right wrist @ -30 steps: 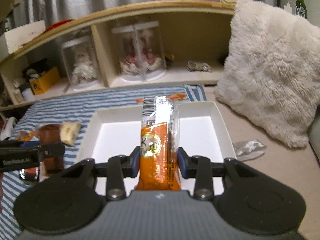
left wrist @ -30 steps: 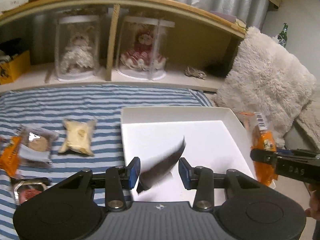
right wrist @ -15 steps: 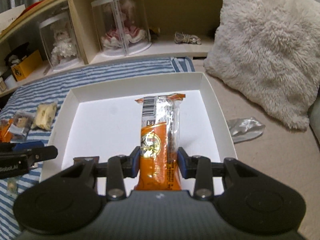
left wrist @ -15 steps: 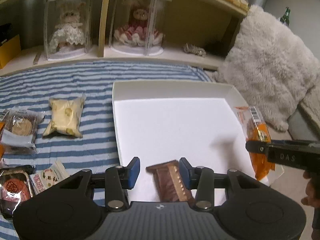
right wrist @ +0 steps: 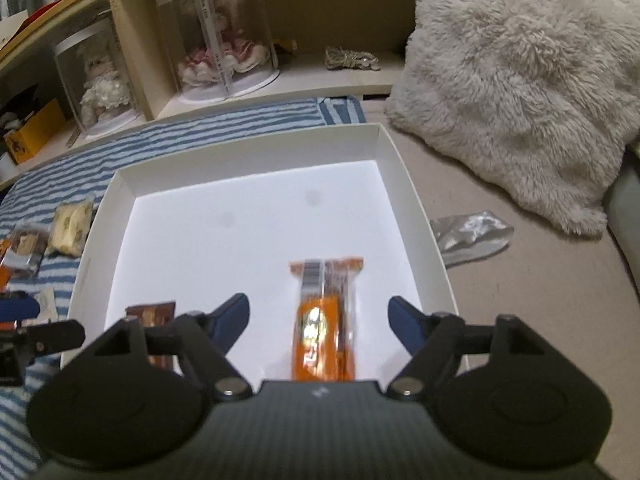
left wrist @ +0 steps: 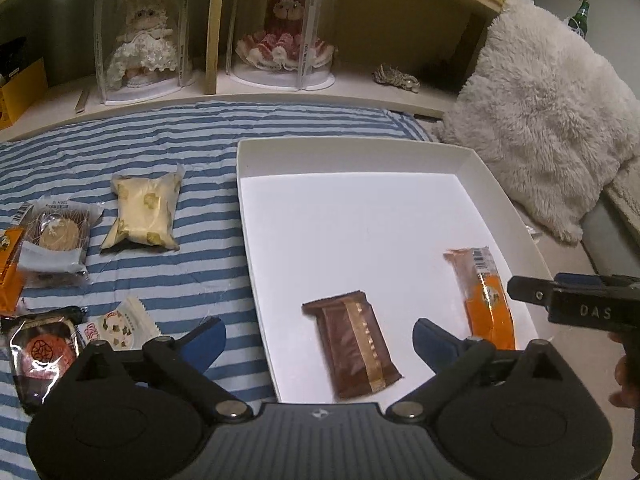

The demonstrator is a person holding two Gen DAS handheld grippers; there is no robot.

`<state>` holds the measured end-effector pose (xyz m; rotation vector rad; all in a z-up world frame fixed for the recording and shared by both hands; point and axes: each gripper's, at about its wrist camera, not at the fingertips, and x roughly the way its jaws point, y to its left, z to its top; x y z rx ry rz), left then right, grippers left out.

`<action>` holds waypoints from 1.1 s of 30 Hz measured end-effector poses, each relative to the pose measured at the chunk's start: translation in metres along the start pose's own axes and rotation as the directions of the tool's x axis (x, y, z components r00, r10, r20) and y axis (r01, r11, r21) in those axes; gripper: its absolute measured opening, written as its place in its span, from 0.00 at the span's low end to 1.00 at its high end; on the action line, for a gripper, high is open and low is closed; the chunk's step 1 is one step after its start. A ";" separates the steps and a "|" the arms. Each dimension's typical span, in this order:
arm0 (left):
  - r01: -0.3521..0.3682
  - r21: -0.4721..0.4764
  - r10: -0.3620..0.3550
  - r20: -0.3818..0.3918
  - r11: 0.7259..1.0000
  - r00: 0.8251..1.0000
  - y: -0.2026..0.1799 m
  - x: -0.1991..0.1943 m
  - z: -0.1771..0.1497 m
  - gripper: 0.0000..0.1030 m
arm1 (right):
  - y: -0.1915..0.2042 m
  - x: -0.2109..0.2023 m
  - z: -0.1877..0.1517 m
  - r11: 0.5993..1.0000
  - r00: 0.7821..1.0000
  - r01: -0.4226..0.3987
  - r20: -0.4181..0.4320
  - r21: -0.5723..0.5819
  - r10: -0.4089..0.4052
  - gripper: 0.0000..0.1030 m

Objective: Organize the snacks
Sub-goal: 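Release the brown bar into the tray with the left tool while the right tool releases the orange bar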

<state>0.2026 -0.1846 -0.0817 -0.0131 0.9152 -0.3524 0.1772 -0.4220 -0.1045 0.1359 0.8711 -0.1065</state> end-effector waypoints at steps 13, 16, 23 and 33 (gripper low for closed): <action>-0.045 0.010 0.045 -0.022 0.999 0.999 0.000 -0.014 -0.006 1.00 | 0.001 -0.025 -0.018 1.000 0.999 -0.022 -0.049 -0.016 0.021 0.94; -0.058 0.005 0.058 -0.023 0.998 0.998 0.002 -0.017 -0.008 1.00 | 0.004 -0.031 -0.021 1.000 0.999 -0.017 -0.042 -0.025 0.016 0.99; -0.074 0.008 0.074 -0.016 0.997 0.997 0.006 -0.032 -0.012 1.00 | 0.015 -0.043 -0.025 0.999 0.999 -0.021 -0.026 -0.043 0.020 0.99; -0.114 0.026 0.114 0.000 0.993 0.993 0.015 -0.052 -0.016 1.00 | 0.027 -0.059 -0.026 0.999 1.000 -0.025 -0.004 -0.045 0.025 0.99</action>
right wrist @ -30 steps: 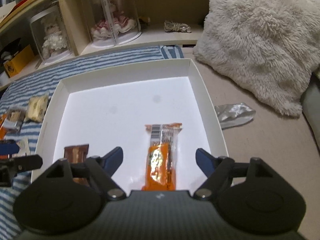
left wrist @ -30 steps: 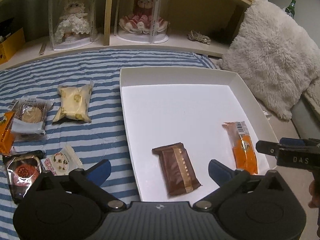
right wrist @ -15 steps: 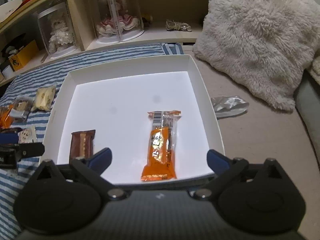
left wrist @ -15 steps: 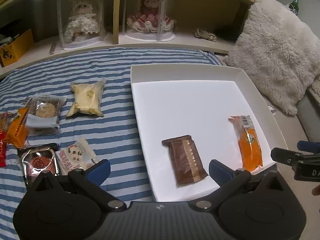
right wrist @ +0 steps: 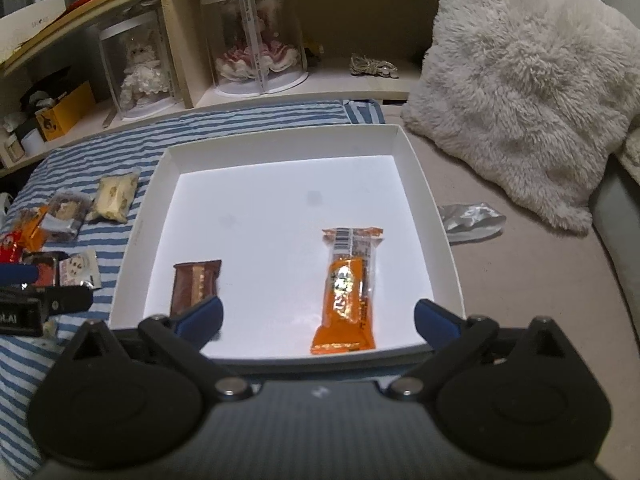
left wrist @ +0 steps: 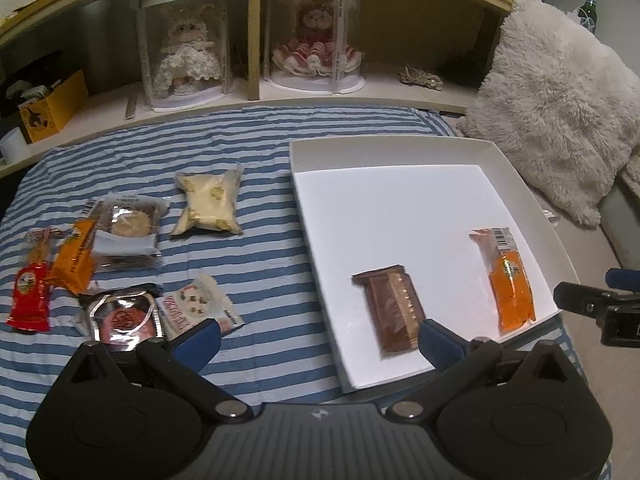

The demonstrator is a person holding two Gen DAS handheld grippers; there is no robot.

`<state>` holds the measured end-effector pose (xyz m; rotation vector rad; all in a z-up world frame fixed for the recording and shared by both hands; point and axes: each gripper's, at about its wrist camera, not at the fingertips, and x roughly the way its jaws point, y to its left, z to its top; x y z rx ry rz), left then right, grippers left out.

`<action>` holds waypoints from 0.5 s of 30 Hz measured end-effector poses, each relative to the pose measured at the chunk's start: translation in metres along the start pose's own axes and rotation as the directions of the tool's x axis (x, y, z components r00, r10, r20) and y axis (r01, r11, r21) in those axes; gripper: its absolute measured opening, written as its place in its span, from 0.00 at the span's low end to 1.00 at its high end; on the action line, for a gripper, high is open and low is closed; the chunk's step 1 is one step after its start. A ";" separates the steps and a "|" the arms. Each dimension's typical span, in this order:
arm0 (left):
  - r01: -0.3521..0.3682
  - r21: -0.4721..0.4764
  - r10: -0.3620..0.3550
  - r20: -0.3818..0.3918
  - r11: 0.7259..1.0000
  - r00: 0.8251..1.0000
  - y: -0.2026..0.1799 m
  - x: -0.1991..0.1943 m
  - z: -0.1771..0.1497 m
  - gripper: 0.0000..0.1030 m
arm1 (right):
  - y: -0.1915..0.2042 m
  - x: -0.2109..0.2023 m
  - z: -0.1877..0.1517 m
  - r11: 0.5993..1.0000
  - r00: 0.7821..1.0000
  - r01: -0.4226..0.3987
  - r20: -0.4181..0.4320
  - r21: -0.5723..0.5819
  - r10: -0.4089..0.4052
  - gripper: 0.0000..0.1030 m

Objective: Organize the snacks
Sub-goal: 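Release the brown bar into the tray with the left tool while the right tool releases the orange bar, then grasp the mooncake tray with the left tool while the right tool moves to the clear-wrapped ball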

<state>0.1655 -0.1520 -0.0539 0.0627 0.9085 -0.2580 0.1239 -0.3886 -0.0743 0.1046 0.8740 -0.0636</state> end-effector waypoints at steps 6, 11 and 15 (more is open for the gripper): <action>-0.036 -0.023 0.037 0.029 0.999 0.999 0.020 -0.019 0.005 1.00 | 0.011 -0.009 0.001 1.000 1.000 -0.009 0.017 -0.012 0.009 0.99; -0.065 -0.036 0.067 0.046 0.997 0.997 0.037 -0.033 0.008 1.00 | 0.023 -0.012 0.003 1.000 0.999 -0.021 0.029 -0.020 0.021 0.99; -0.101 -0.023 0.102 0.057 0.995 0.993 0.053 -0.042 0.005 1.00 | 0.033 -0.013 0.005 0.999 0.999 -0.034 0.041 -0.022 0.034 0.99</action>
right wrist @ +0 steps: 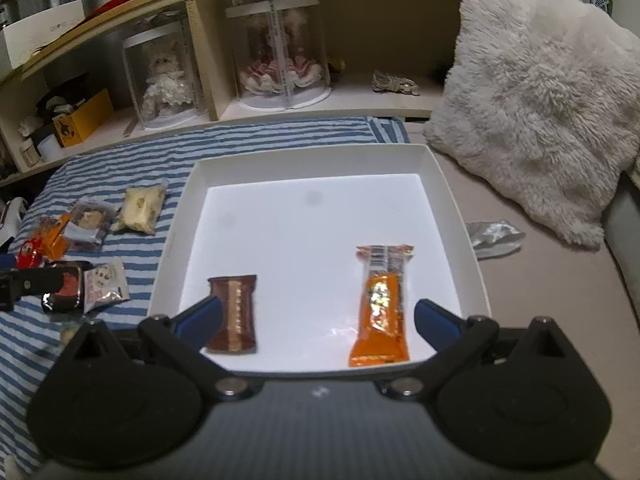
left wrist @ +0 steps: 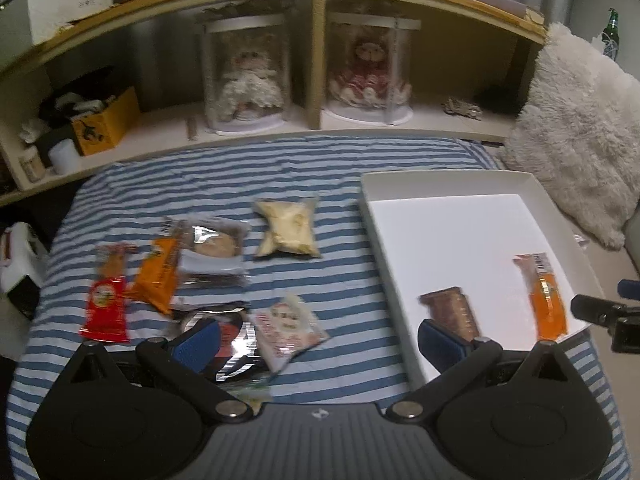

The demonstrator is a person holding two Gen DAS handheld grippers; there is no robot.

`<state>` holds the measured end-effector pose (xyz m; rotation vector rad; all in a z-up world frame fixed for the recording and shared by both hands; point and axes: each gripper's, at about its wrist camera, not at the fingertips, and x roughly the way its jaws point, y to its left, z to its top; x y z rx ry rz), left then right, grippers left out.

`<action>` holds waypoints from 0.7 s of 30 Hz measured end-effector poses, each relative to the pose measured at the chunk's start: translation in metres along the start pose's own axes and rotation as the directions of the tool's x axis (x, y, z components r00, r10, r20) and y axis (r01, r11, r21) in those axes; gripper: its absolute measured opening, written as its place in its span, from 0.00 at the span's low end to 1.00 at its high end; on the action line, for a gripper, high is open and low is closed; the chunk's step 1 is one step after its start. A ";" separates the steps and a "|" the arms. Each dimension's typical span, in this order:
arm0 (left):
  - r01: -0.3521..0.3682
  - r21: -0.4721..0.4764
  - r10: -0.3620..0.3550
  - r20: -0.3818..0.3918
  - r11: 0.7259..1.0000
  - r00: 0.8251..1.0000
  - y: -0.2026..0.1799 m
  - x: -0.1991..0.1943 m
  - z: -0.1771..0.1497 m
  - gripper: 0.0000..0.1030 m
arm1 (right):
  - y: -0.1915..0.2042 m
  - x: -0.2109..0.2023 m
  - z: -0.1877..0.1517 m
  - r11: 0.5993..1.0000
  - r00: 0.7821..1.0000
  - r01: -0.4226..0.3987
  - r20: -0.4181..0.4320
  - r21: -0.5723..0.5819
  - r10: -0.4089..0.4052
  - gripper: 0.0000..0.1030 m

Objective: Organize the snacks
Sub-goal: 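Grasp the mooncake tray with the left tool while the right tool moves to the clear-wrapped ball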

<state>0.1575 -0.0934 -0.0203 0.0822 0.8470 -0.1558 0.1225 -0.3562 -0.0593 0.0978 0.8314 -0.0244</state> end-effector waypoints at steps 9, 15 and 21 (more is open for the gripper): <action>-0.089 -0.039 0.090 0.028 0.995 0.996 0.055 -0.009 -0.009 1.00 | 0.036 0.003 0.001 0.996 0.996 -0.085 0.025 -0.029 0.086 0.99; -0.141 -0.068 0.144 0.037 0.988 0.989 0.094 -0.008 -0.019 1.00 | 0.075 0.009 -0.003 0.986 0.988 -0.149 0.018 -0.073 0.150 0.99; -0.138 -0.116 0.145 0.054 0.984 0.988 0.116 0.003 -0.025 1.00 | 0.118 0.018 -0.010 0.968 0.974 -0.223 0.023 -0.112 0.227 0.99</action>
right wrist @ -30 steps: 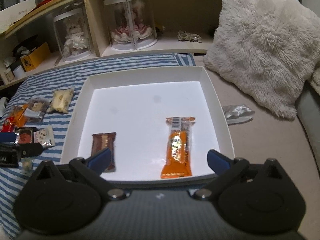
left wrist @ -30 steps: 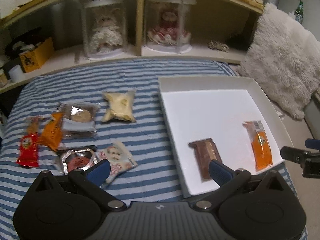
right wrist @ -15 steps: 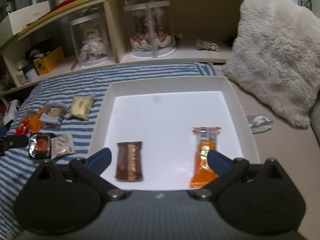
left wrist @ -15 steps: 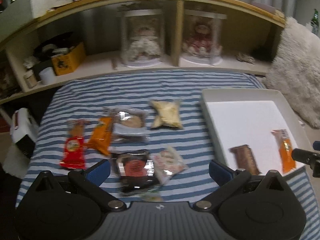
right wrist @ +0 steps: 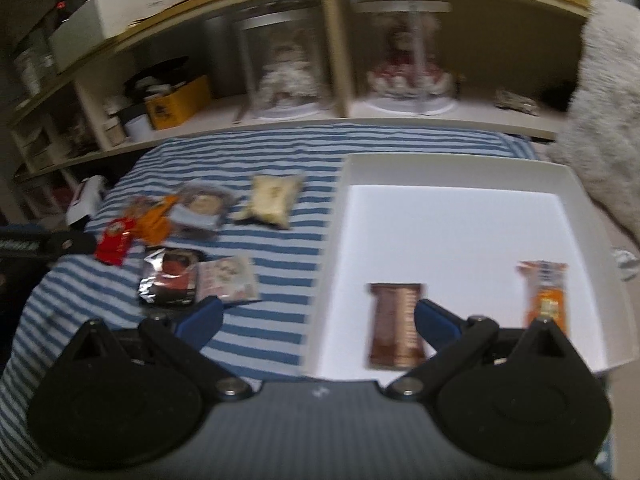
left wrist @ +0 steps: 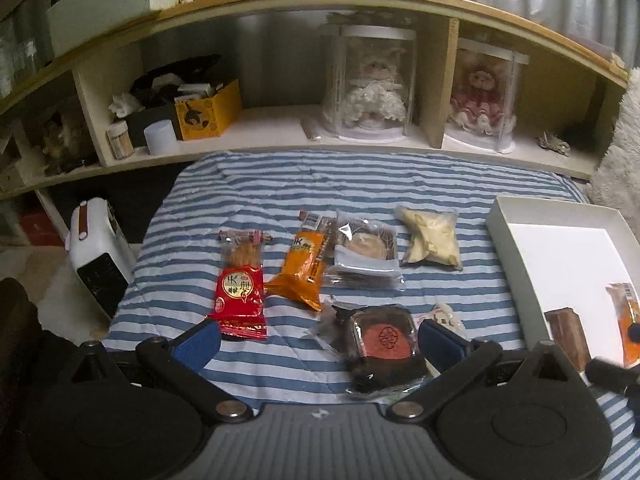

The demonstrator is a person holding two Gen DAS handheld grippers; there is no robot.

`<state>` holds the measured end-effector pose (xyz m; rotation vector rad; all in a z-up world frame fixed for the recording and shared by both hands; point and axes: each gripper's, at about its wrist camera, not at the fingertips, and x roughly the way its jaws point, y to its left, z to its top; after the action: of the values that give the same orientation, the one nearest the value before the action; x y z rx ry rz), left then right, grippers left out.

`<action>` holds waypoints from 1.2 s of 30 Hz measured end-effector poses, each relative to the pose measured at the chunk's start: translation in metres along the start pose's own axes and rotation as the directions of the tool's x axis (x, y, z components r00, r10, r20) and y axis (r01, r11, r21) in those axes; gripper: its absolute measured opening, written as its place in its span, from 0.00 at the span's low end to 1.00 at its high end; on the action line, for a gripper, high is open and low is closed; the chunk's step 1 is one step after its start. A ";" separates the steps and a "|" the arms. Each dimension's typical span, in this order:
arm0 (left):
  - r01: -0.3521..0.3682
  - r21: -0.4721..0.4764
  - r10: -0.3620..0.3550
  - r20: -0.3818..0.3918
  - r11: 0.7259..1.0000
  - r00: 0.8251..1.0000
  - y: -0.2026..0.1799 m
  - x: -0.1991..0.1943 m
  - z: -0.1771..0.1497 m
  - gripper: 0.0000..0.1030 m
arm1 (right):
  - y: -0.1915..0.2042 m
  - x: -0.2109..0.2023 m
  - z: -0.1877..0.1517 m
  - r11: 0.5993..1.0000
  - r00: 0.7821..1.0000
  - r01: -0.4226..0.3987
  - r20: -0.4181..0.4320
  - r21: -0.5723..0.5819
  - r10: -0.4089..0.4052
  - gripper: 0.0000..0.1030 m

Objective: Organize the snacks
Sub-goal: 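Grasp the mooncake tray with the left tool while the right tool moves to the clear-wrapped ball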

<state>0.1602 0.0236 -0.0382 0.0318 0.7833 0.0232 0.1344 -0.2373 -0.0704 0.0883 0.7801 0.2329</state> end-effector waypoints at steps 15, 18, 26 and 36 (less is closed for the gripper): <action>0.076 -0.084 -0.087 -0.125 0.994 0.988 -0.004 0.073 -0.007 1.00 | 0.079 0.063 -0.039 0.993 0.993 -0.114 -0.004 -0.015 0.114 0.99; 0.096 -0.098 -0.111 -0.169 0.991 0.979 -0.009 0.088 -0.010 1.00 | 0.082 0.075 -0.045 0.990 0.989 -0.142 -0.035 0.011 0.142 0.99; 0.084 0.015 -0.079 -0.215 0.996 0.973 -0.040 0.114 -0.015 1.00 | 0.089 0.085 -0.049 0.979 0.979 -0.202 -0.042 -0.007 0.201 0.90; 0.043 0.084 -0.026 -0.190 0.996 0.982 -0.042 0.120 -0.015 1.00 | 0.097 0.097 -0.049 0.964 0.961 -0.261 -0.107 -0.048 0.254 0.53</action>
<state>0.2350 -0.0147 -0.1348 0.1001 0.9739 -0.0418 0.1492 -0.1202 -0.1559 0.1212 0.8600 0.5116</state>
